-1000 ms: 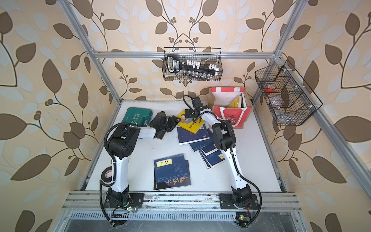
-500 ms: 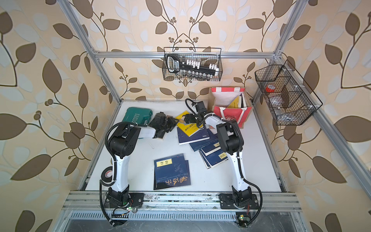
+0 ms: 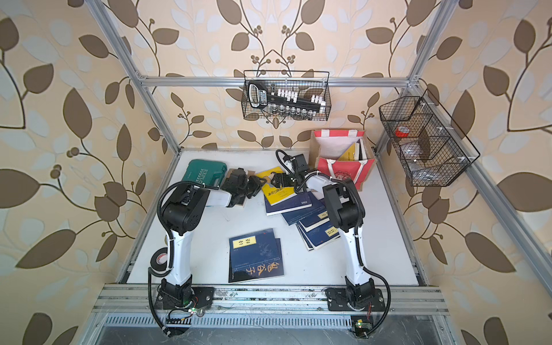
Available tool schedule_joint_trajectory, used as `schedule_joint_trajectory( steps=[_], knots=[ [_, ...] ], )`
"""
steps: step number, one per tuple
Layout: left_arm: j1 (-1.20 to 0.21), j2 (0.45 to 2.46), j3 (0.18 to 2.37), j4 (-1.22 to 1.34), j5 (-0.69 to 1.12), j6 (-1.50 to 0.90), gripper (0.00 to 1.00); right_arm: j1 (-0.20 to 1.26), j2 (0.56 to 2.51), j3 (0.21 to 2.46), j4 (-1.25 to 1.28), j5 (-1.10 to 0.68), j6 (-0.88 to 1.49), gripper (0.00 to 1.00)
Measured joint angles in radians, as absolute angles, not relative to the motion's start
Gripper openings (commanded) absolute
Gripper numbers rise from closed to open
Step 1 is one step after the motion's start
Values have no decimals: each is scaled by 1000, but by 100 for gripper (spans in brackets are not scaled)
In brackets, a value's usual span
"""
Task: Put the books into the canvas bag
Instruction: Pick up the book from the book.
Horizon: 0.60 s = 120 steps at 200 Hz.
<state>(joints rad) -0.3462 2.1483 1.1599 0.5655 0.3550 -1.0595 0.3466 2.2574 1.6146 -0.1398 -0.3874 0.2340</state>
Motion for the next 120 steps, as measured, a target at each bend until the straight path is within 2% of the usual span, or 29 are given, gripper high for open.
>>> schedule_joint_trajectory(
  steps=[23,44,71,103,120],
  knots=[
    [-347,2151,1160,581,368,-1070,52,347,2252,1604,-136,-405,234,98],
    [-347,2152,1157,577,368,-1070,33,347,2251,1599,-131,-409,234,98],
    [-347,2151,1139,583,369,-1075,15,350,2243,1588,-126,-413,234,98],
    [-348,2118,1130,572,368,-1062,0,351,2207,1539,-108,-426,237,98],
    [-348,2086,1110,543,368,-1049,0,351,2167,1501,-105,-448,244,98]
  ],
)
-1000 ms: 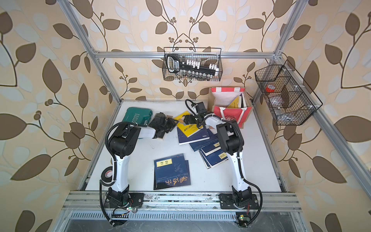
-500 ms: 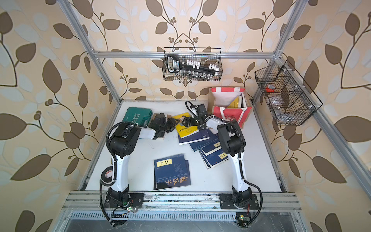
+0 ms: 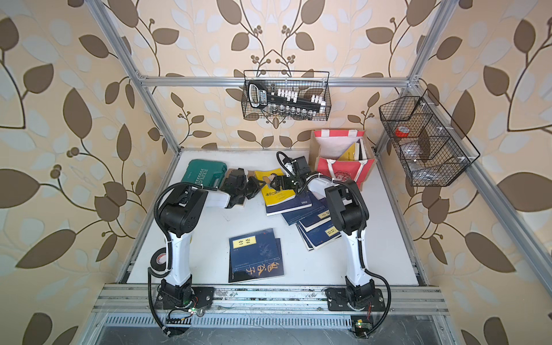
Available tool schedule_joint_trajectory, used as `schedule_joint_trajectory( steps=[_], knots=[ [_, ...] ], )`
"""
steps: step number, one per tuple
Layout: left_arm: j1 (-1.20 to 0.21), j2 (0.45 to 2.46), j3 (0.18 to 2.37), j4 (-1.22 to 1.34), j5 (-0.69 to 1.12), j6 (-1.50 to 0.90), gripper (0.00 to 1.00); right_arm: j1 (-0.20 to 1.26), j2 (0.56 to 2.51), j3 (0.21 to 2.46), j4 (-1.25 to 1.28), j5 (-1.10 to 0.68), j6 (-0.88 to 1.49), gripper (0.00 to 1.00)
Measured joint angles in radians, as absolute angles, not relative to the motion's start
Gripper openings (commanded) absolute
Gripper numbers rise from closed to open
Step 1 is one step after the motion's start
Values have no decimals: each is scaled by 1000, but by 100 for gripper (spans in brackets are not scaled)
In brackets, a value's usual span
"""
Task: Put the books into the canvas bag
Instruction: Pick up the book from the book.
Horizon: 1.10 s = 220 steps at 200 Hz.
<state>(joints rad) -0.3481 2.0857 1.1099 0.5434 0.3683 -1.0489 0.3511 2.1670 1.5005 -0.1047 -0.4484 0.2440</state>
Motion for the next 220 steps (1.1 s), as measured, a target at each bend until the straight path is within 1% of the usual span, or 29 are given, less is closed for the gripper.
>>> schedule_joint_trajectory(
  steps=[17,38,85,113,136,186,220],
  knots=[
    [-348,2042,1097,487,369,-1028,0,351,2116,1462,-101,-473,249,98],
    [-348,1948,1093,350,379,-968,0,351,2032,1426,-100,-508,250,98],
    [-348,1618,1131,-88,445,-715,0,348,1808,1367,-54,-583,265,98],
    [-347,1435,1241,-385,506,-529,0,344,1703,1307,-24,-641,283,98],
    [-347,1329,1346,-561,594,-370,0,340,1615,1218,9,-695,307,98],
    [-347,1145,1373,-771,832,-85,0,340,1449,1083,67,-845,353,98],
    [-347,1090,1371,-814,903,7,0,347,1354,1021,112,-971,378,98]
  ],
)
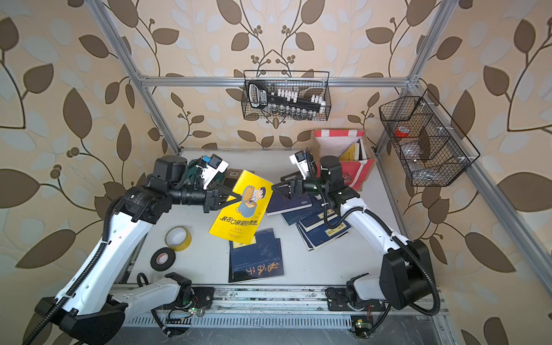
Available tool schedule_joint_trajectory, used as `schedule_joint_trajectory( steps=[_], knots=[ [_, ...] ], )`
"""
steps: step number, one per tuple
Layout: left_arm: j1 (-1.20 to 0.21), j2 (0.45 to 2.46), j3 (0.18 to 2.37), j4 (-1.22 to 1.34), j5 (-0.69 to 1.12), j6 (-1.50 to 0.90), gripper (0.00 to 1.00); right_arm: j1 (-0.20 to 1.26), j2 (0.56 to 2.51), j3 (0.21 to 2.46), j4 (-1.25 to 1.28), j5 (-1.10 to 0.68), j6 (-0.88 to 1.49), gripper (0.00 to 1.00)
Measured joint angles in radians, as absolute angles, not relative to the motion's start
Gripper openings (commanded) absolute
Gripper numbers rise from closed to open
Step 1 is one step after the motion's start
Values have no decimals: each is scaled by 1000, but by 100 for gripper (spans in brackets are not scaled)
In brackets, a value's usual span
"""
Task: Put the books into the canvas bag
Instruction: Pick up the book from the book.
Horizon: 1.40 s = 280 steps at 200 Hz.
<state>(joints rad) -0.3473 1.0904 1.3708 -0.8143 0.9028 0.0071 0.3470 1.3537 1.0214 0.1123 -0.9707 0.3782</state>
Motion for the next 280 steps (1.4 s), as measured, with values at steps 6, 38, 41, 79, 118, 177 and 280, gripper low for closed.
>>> schedule_joint_trajectory(
  steps=[6,38,41,79,118,177,280],
  knots=[
    [-347,1088,1371,-818,910,19,0,352,1338,1010,122,-992,382,99],
    [-347,1100,1371,-827,926,49,0,379,1269,942,189,-1086,413,98],
    [-347,1101,1371,-827,932,50,0,381,1263,936,197,-1094,417,98],
    [-347,1106,1369,-808,984,50,0,418,1250,909,264,-1158,453,98],
    [-347,1106,1369,-800,972,48,0,460,1249,914,311,-1195,480,74],
    [-347,1106,1351,-788,934,50,0,460,1219,946,274,-1194,485,14],
    [-336,1083,1308,-721,829,15,99,336,1240,1180,-47,-1068,436,0]
  ],
)
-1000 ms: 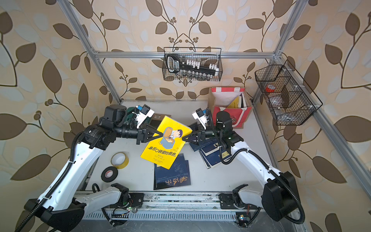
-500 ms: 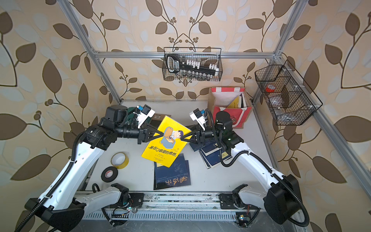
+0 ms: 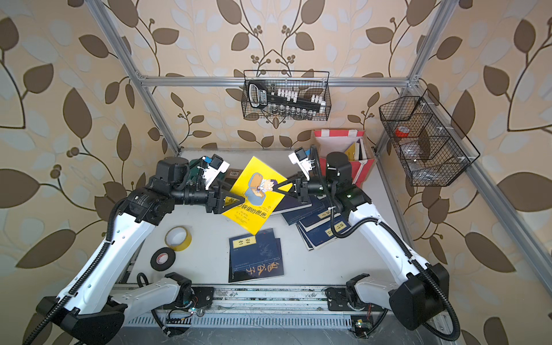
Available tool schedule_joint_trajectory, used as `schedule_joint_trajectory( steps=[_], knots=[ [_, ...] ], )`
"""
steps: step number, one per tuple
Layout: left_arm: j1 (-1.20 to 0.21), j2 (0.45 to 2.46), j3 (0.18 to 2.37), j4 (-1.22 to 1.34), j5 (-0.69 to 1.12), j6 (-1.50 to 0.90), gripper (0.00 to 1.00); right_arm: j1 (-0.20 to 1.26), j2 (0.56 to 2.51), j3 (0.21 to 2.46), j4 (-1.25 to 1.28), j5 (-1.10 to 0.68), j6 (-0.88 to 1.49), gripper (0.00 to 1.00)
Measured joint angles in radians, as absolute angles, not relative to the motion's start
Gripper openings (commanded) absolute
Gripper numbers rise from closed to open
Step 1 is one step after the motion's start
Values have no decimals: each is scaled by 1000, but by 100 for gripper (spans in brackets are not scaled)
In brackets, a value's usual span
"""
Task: Put the books into the canvas bag
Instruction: Pick up the book from the book.
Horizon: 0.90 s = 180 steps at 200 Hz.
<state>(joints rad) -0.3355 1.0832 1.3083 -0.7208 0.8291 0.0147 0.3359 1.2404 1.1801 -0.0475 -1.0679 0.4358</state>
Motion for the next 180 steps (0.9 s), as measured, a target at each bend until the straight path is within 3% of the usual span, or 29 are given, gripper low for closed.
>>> schedule_joint_trajectory(
  steps=[54,104,180],
  knots=[
    [-307,1034,1280,-701,676,-33,99,218,1232,1536,-384,-657,316,0],
    [-306,1000,1252,-673,678,-56,99,157,1257,1709,-610,-231,200,0],
    [-306,974,1229,-649,707,-60,99,-2,1406,1789,-662,70,133,0]
  ],
)
